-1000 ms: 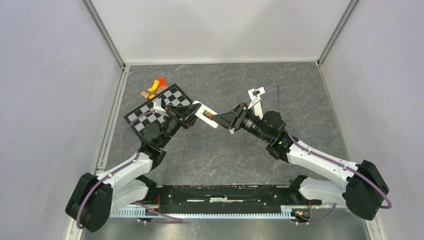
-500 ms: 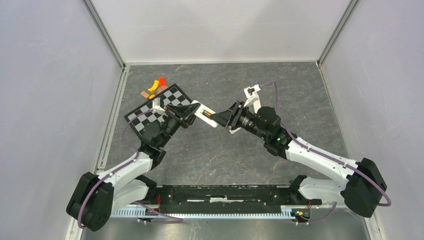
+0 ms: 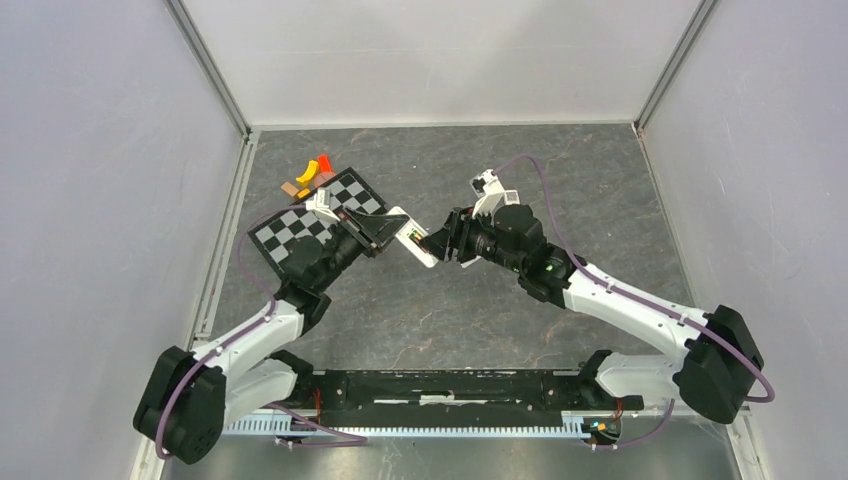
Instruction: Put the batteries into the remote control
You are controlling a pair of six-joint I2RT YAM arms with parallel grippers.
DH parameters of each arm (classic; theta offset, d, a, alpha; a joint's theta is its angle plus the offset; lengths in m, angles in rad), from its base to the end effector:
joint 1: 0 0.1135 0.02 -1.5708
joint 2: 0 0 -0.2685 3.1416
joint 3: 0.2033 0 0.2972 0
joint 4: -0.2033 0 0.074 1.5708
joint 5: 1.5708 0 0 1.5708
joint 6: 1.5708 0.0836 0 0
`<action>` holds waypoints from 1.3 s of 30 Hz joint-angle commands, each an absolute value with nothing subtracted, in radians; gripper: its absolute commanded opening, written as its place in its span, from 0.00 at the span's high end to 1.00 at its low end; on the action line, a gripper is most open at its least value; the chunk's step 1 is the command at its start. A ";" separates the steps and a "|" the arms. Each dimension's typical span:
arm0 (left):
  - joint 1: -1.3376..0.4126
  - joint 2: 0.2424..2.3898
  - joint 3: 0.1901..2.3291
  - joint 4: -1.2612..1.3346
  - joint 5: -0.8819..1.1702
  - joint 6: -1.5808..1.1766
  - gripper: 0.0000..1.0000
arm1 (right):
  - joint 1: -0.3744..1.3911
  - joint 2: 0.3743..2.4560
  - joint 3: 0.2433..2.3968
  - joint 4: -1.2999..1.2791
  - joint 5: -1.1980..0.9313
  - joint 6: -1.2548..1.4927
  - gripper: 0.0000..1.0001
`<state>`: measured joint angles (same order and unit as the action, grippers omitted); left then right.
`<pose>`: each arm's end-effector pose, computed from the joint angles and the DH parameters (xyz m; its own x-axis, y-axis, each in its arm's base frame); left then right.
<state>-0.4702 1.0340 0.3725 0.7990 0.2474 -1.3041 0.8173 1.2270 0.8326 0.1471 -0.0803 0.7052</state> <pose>0.2607 -0.1555 0.2340 -0.6001 -0.7441 -0.2934 0.2906 0.1389 -0.9467 0.2509 0.2772 0.2713 -0.6332 0.2694 -0.7256 -0.4855 0.5918 0.6434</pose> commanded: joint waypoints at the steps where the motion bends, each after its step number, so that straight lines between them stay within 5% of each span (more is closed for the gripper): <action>1: -0.469 0.959 0.460 0.783 0.361 -1.107 0.98 | 0.806 1.225 0.857 -0.007 -0.047 0.567 0.34; 4: -0.465 0.948 0.460 0.703 0.365 -1.018 0.98 | 0.805 1.180 0.837 0.083 -0.120 0.552 0.19; 8: -0.466 0.963 0.454 0.652 0.382 -0.951 0.98 | 0.804 1.105 0.766 0.209 -0.165 0.552 0.13; 22: -0.466 1.231 0.415 0.617 0.305 -1.044 0.90 | 0.798 1.121 0.736 0.016 -0.030 0.270 0.09; 32: -0.495 1.612 0.371 0.979 0.213 -1.183 0.92 | 0.781 1.219 0.718 -0.100 0.168 0.365 0.12; 36: -0.514 1.659 0.354 0.981 0.149 -1.216 0.86 | 0.766 1.236 0.709 -0.105 0.160 0.381 0.13; 39: -0.532 1.673 0.331 0.961 0.094 -1.246 0.73 | 0.753 1.239 0.693 -0.094 0.160 0.392 0.13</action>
